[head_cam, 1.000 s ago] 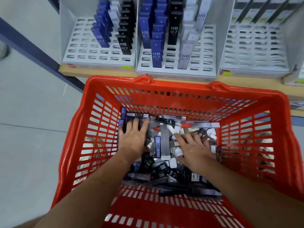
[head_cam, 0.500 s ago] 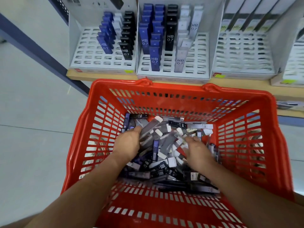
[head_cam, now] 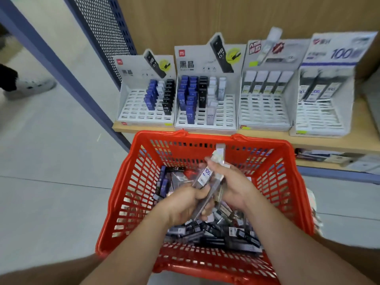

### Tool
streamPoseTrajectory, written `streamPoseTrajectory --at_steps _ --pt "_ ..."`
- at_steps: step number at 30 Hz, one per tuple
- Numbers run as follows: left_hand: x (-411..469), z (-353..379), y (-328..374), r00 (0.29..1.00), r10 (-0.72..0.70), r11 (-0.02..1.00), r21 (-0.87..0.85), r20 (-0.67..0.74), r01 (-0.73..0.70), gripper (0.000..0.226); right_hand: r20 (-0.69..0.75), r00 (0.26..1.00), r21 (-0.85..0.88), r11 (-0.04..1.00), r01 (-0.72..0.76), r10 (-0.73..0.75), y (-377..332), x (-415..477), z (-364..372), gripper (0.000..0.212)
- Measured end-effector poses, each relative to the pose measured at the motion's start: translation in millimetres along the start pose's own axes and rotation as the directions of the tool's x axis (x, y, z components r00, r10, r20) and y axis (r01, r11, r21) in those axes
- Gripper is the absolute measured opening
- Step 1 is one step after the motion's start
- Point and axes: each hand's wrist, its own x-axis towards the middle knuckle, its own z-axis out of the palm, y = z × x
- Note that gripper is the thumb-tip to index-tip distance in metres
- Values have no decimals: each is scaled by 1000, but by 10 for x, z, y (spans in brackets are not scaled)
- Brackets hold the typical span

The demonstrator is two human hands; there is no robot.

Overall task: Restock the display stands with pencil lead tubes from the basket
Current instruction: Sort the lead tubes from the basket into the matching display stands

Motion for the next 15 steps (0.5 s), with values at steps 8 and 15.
streamPoseTrajectory --at_steps 8,15 --pt "-523 207 128 954 113 993 -62 277 -99 51 -127 980 112 979 170 -155 -419 -429 356 15" --pt "-863 286 712 934 339 938 -38 -109 -345 48 -29 975 55 973 222 -221 -666 -675 464 7"
